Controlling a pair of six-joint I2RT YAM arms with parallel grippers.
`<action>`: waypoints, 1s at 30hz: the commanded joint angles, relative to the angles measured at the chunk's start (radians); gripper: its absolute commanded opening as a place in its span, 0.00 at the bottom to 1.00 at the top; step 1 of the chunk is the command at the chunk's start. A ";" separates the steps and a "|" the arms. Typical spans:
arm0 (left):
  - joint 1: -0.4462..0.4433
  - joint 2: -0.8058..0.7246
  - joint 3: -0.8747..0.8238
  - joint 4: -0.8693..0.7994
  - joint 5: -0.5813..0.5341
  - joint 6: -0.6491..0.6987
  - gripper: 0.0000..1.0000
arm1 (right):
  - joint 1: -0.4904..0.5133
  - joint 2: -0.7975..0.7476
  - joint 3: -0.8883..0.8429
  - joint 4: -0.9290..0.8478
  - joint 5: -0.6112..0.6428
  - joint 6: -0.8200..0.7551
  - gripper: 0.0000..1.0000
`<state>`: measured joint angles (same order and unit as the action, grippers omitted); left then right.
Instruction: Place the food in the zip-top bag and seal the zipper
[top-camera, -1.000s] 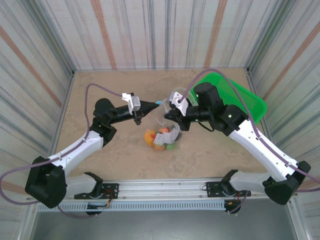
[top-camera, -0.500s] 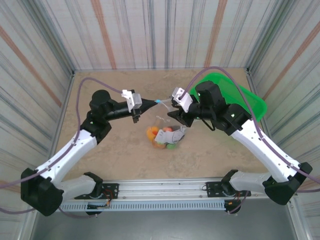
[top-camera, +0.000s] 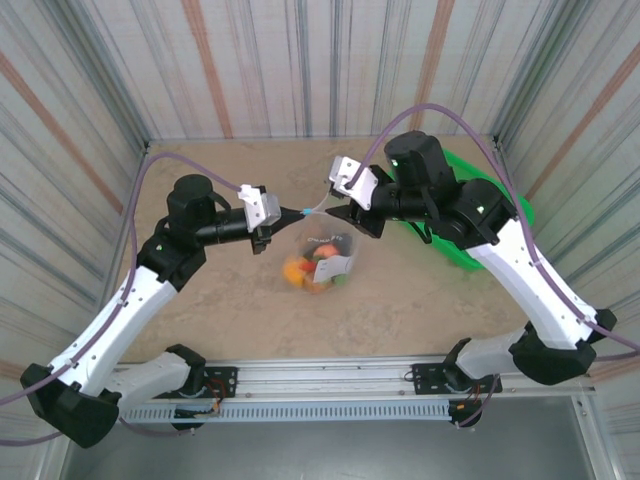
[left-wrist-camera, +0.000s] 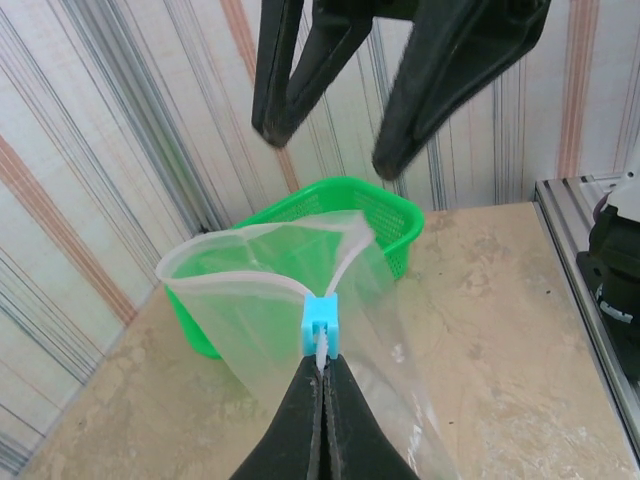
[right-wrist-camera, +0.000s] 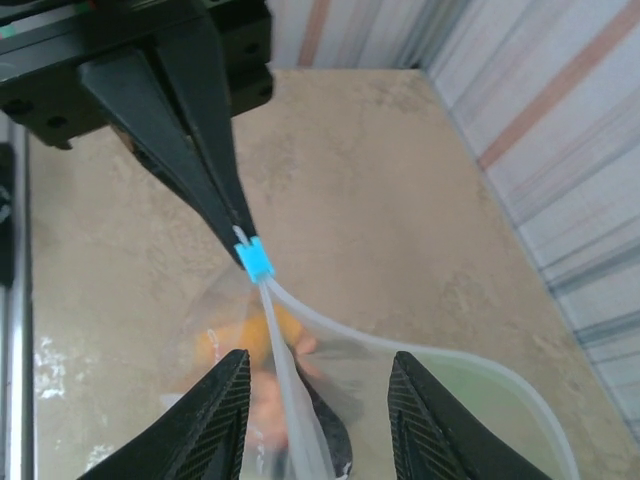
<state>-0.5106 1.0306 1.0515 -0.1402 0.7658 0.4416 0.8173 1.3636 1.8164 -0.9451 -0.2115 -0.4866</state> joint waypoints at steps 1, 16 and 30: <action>-0.004 -0.021 -0.011 -0.013 0.013 0.031 0.00 | 0.012 0.045 0.030 -0.064 -0.079 -0.075 0.42; -0.014 -0.047 -0.050 -0.001 0.007 0.039 0.00 | 0.015 0.108 0.022 0.032 -0.212 -0.108 0.26; -0.015 -0.050 -0.047 0.002 0.015 0.037 0.00 | 0.010 0.123 0.002 0.010 -0.223 -0.101 0.21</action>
<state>-0.5194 1.0039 1.0111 -0.1532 0.7658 0.4679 0.8253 1.4731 1.8217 -0.9211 -0.4179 -0.5854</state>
